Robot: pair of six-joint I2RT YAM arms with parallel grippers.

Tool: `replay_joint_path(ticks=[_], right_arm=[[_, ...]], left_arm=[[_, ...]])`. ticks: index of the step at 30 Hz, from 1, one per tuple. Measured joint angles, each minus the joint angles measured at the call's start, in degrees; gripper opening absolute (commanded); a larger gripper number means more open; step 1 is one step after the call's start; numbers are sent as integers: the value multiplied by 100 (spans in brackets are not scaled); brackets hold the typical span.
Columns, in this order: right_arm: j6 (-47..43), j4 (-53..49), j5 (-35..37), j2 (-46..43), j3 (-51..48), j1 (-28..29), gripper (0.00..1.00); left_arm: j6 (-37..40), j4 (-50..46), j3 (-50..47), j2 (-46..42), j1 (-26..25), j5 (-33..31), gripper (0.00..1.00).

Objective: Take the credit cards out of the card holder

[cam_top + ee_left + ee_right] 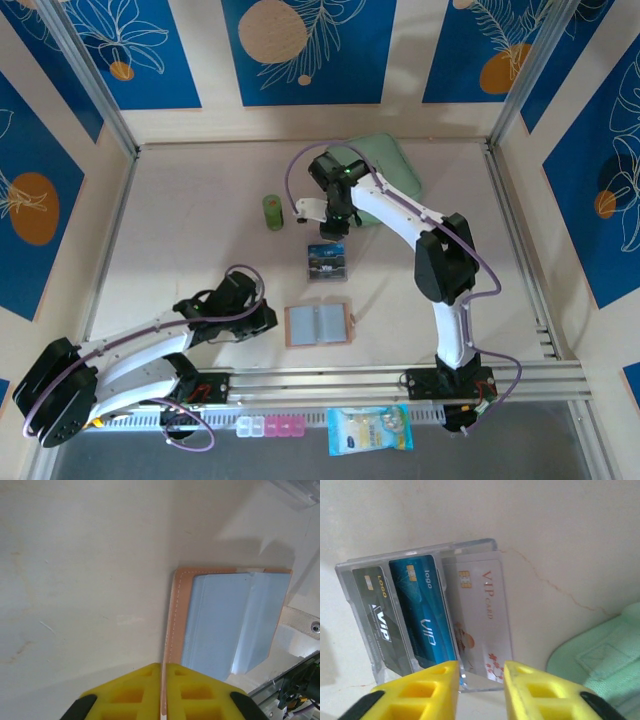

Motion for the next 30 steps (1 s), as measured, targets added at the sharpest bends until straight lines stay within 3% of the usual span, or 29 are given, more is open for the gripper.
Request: replay_joint_path(ticks=[4, 5, 7, 8, 11, 12, 15, 21, 30], right_arm=[[223, 229, 15, -505, -426, -37, 55], [304, 295, 15, -658, -566, -39, 65], [459, 474, 15, -1003, -927, -48, 95], [531, 553, 15, -1139, -1088, -50, 99], [761, 796, 13, -1523, -1637, -66, 99], [850, 883, 13, -1622, -1814, -70, 99], [1123, 1187, 20, -1856, -2356, -98, 99], [1757, 1923, 105, -2378, -3506, -332, 99], [2800, 3397, 319, -3261, -5128, -1300, 99]], left_arm=[[109, -92, 9, -11, 125, -20, 36], [164, -164, 26, -9, 177, -26, 44], [317, -299, 83, -9, 297, -55, 60], [385, -354, 116, -7, 356, -68, 66], [616, -527, 275, 9, 531, -157, 81], [697, -595, 348, 9, 590, -201, 90], [953, -774, 566, 48, 763, -341, 100], [1502, -1088, 905, 313, 1305, -586, 100], [2490, -1410, 1414, 815, 2361, -1185, 100]])
